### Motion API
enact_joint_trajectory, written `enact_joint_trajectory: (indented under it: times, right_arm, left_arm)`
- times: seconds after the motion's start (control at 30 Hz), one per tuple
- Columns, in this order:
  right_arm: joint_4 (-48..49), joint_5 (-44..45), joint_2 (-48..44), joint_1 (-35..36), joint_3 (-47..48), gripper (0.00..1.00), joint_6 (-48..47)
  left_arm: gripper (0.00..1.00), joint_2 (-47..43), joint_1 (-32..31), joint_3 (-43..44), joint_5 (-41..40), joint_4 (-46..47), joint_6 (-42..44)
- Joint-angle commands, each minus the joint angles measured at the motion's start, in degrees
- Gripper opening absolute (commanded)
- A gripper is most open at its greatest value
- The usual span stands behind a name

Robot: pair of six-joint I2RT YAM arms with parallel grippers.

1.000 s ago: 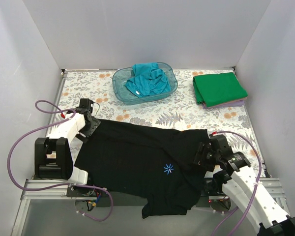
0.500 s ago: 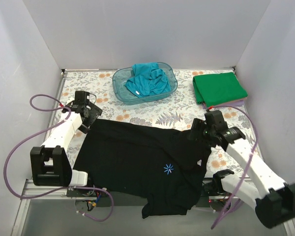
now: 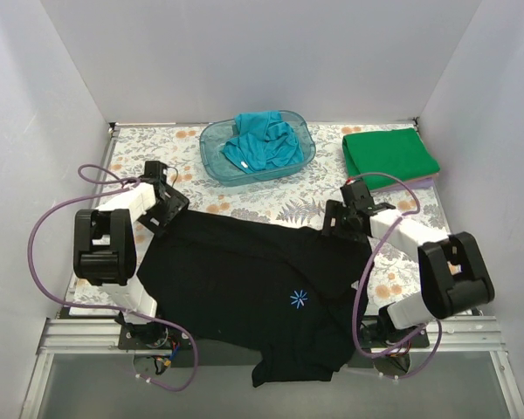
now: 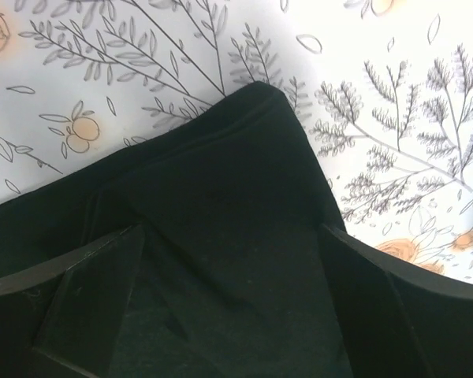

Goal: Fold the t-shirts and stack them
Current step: Fold the tshirt

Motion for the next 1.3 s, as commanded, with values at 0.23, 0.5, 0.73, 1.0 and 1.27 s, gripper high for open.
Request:
enact_joint_trajectory:
  times: [0.23, 0.5, 0.73, 1.0, 1.27]
  right_arm:
    - [16.97, -4.25, 17.42, -3.0, 13.54, 0.88, -10.02]
    - [17.68, -4.79, 28.75, -5.02, 27.41, 0.88, -14.86]
    - [16.37, -4.8, 26.75, -5.46, 33.41, 0.88, -22.07]
    - [9.17, -9.02, 11.39, -2.23, 28.07, 0.88, -22.96]
    - [3.01, -7.43, -8.38, 5.51, 6.91, 0.89, -8.65]
  left_arm:
    - [0.92, 9.57, 4.6, 4.08, -1.32, 2.46, -1.61]
    - [0.92, 19.59, 8.29, 15.4, -1.77, 0.35, -1.35]
    - [0.92, 20.05, 8.2, 23.76, -2.74, -2.2, 0.32]
    - [0.93, 7.16, 8.29, 24.75, -1.86, -6.07, 0.42]
    - [0.94, -15.88, 8.29, 4.29, 0.07, -8.53, -2.31]
